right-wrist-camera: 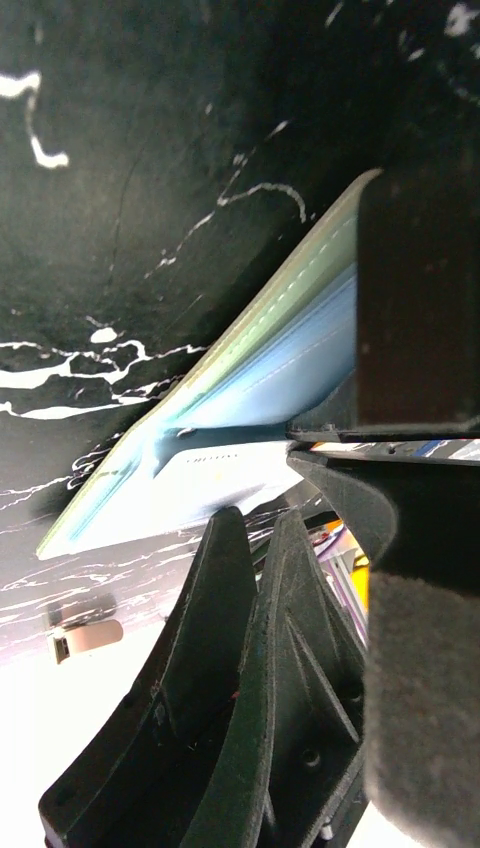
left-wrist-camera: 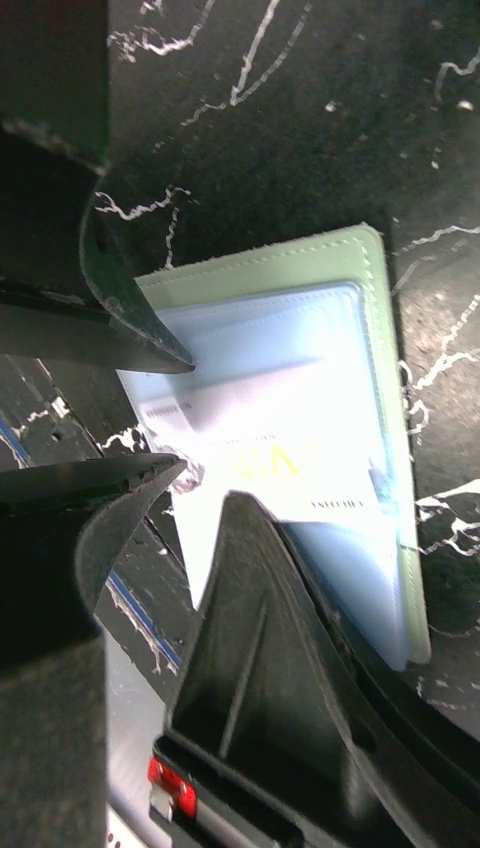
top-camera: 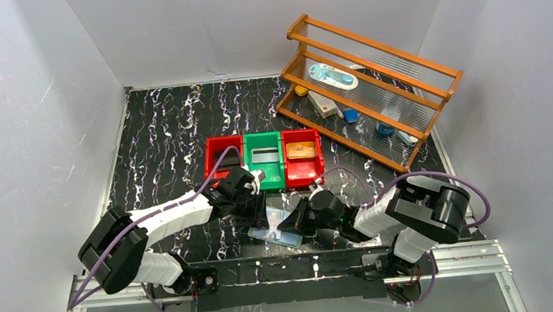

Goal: Take the credit cards out of the card holder

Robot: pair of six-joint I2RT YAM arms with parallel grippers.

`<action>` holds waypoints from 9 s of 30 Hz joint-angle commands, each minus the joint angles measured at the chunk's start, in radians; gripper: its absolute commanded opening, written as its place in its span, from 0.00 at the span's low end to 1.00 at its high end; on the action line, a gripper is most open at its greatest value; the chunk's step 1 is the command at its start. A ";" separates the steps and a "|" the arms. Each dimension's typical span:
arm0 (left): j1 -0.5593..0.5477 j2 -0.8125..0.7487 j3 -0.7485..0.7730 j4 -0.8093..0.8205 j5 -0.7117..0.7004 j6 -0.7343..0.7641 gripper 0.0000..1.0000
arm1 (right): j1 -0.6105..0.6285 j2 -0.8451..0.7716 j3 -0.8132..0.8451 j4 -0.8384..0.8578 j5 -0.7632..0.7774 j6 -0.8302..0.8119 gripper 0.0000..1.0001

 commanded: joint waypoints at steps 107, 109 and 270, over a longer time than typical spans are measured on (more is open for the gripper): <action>-0.007 -0.246 0.026 -0.102 -0.218 -0.039 0.52 | -0.007 -0.307 -0.059 -0.246 0.122 -0.034 0.00; -0.005 -0.299 0.040 -0.121 -0.262 -0.036 0.58 | -0.005 -0.372 -0.006 -0.465 0.191 -0.062 0.00; 0.328 -0.681 0.076 -0.309 -0.774 0.112 0.98 | 0.209 0.119 0.984 -1.443 0.781 -0.268 0.86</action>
